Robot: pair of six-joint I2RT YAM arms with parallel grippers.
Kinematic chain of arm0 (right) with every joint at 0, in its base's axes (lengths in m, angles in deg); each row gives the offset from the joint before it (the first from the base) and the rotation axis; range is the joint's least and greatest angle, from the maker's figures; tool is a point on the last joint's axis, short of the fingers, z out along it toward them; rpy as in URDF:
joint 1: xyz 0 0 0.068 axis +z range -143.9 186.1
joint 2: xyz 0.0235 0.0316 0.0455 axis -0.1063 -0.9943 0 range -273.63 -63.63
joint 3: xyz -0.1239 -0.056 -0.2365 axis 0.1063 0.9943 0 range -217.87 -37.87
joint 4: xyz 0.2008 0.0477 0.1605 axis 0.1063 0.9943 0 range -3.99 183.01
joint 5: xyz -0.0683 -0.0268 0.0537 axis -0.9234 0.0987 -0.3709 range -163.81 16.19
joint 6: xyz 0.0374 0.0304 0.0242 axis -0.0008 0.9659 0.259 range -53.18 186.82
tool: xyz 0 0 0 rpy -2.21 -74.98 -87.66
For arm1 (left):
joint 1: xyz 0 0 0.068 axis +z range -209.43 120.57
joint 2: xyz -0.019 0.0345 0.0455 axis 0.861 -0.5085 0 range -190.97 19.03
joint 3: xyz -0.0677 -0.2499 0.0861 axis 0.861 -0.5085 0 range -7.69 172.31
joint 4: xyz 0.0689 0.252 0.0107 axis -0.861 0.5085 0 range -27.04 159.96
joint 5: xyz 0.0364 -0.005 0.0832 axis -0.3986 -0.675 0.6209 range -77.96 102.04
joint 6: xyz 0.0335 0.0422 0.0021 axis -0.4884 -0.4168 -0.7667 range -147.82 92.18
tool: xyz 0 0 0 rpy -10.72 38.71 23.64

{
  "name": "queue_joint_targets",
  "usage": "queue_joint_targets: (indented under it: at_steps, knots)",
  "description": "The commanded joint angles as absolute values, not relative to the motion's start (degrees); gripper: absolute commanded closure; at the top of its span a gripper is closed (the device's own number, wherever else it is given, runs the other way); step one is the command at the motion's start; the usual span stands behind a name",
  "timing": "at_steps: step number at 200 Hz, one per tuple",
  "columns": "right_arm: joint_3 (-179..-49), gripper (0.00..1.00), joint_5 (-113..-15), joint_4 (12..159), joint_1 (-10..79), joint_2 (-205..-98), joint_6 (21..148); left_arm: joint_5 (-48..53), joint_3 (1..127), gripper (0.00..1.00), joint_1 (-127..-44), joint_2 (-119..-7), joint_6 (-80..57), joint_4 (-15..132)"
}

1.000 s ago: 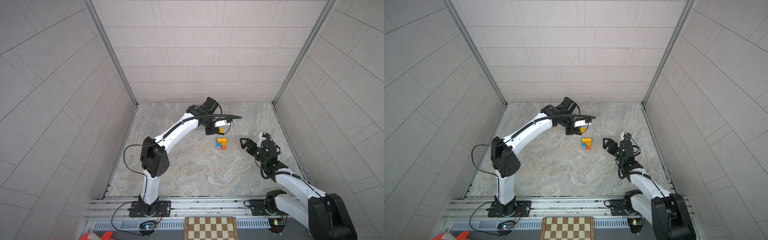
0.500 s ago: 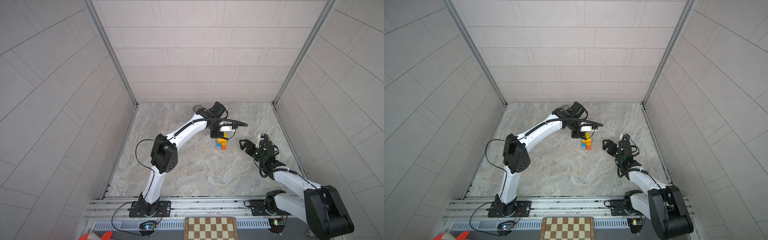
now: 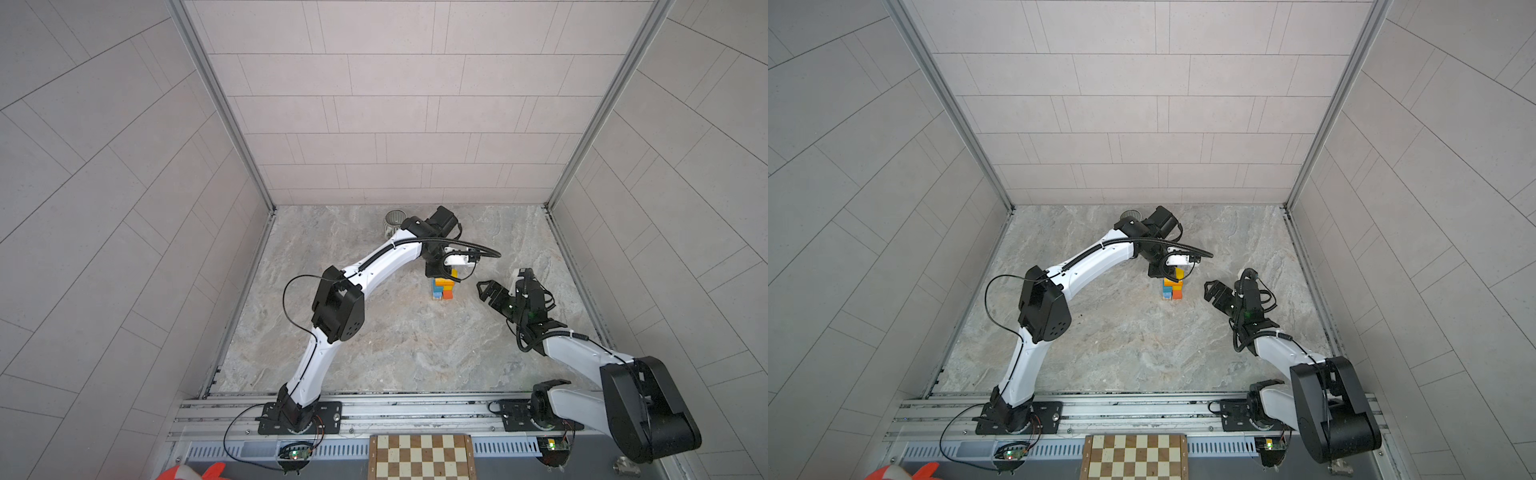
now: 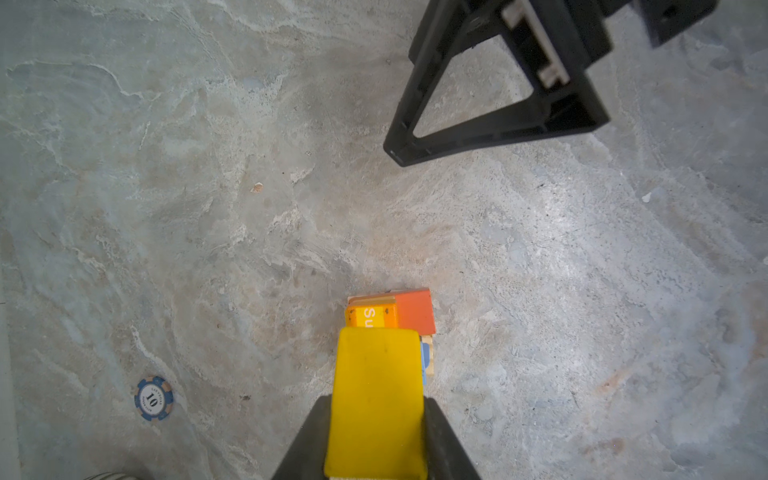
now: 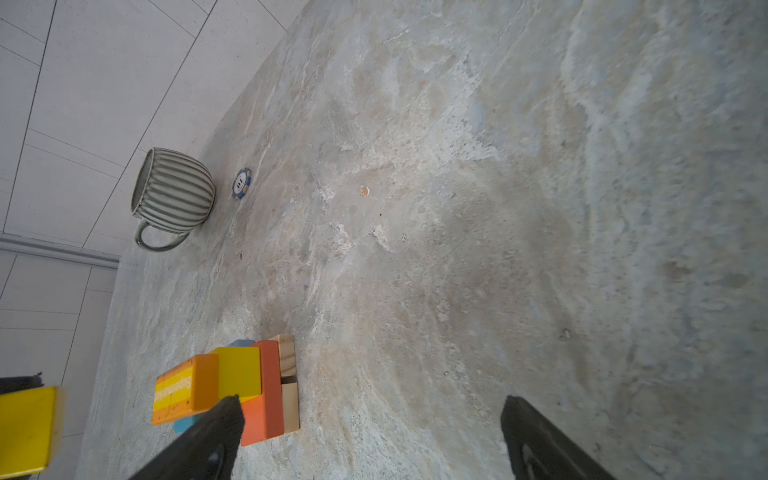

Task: Build the wood block tower
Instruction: 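Lower the yellow triangle onto the orange block with the left gripper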

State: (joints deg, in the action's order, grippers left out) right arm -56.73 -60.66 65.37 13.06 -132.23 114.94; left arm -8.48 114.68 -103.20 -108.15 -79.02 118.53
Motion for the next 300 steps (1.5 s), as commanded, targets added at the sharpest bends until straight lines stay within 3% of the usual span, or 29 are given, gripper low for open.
queue_joint_targets:
  at_steps: [1,205,300]
  knots:
    - [-57.89,0.02,-60.02,62.91,12.79,-134.21,116.25,-7.52,116.16,0.82,-103.73,-109.53,-80.37,120.35]
    - [-58.09,0.03,-58.72,62.21,12.86,-134.77,116.87,-5.38,118.0,0.82,-104.08,-113.24,-79.3,119.42]
    - [-58.34,0.03,-58.65,62.62,12.78,-134.89,117.01,-4.58,117.22,0.77,-104.13,-113.33,-78.31,119.15]
